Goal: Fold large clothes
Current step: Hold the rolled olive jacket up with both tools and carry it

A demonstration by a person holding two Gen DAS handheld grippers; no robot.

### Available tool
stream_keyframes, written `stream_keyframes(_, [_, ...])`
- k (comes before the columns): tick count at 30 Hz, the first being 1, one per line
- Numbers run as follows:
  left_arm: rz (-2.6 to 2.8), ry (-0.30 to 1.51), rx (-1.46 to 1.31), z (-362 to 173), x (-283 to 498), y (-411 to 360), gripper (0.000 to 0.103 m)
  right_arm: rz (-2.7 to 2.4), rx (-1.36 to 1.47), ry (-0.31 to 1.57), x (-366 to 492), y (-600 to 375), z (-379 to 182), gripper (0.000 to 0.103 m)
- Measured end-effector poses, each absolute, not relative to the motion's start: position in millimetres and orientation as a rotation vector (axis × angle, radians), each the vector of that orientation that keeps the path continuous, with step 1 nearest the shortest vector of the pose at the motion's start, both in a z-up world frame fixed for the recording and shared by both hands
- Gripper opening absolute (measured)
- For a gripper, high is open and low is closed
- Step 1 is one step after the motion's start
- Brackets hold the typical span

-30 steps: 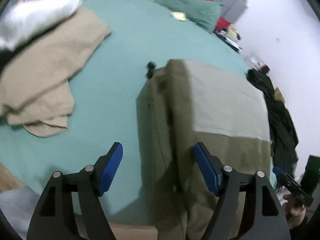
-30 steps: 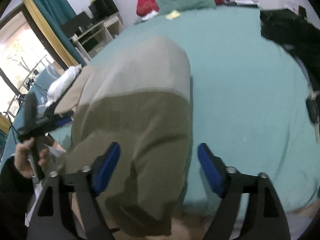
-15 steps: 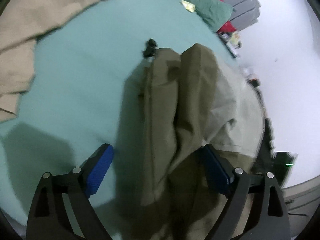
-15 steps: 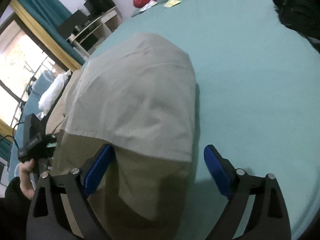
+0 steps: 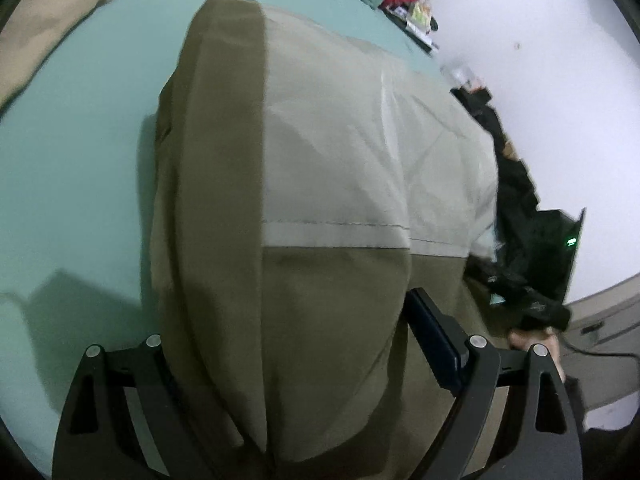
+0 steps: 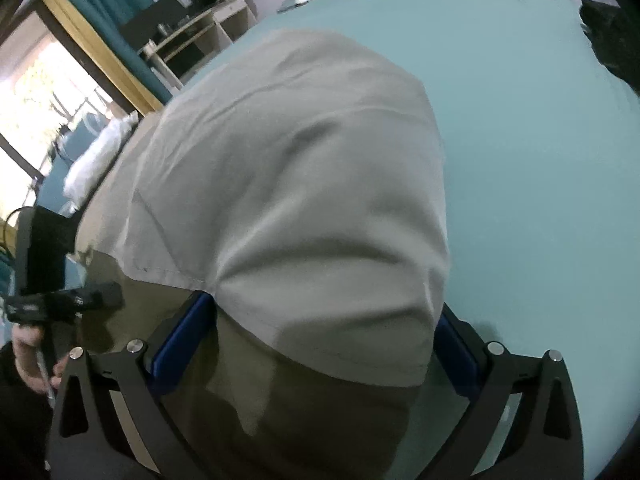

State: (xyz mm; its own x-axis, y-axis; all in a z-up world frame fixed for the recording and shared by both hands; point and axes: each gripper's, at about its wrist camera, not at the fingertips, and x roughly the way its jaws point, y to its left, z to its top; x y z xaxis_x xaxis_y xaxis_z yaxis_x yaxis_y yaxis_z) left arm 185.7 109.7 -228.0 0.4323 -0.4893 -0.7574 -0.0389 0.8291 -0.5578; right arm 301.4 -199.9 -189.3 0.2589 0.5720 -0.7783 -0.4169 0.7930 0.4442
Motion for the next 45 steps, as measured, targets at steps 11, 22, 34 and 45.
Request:
stream_keyframes(11, [-0.243, 1.102, -0.321, -214.3, 209.6, 67.7, 0.093, 0.697, 0.35, 1.129, 297.8, -222.3, -201.7, 0.101])
stream_keyframes(22, [-0.215, 1.057, -0.168, -205.6, 205.3, 39.4, 0.051, 0.698, 0.291, 1.098, 285.9, -187.0, -192.8, 0.077])
stream_keyframes(34, [-0.178, 0.945, -0.157, -166.8, 180.2, 32.5, 0.028, 0.688, 0.245, 0.972, 260.9, -188.9, -149.9, 0.035])
stream_keyframes(45, [-0.178, 0.866, -0.156, -126.1, 157.8, 19.3, 0.023, 0.696, 0.262, 0.869, 237.4, -195.0, -118.2, 0.03])
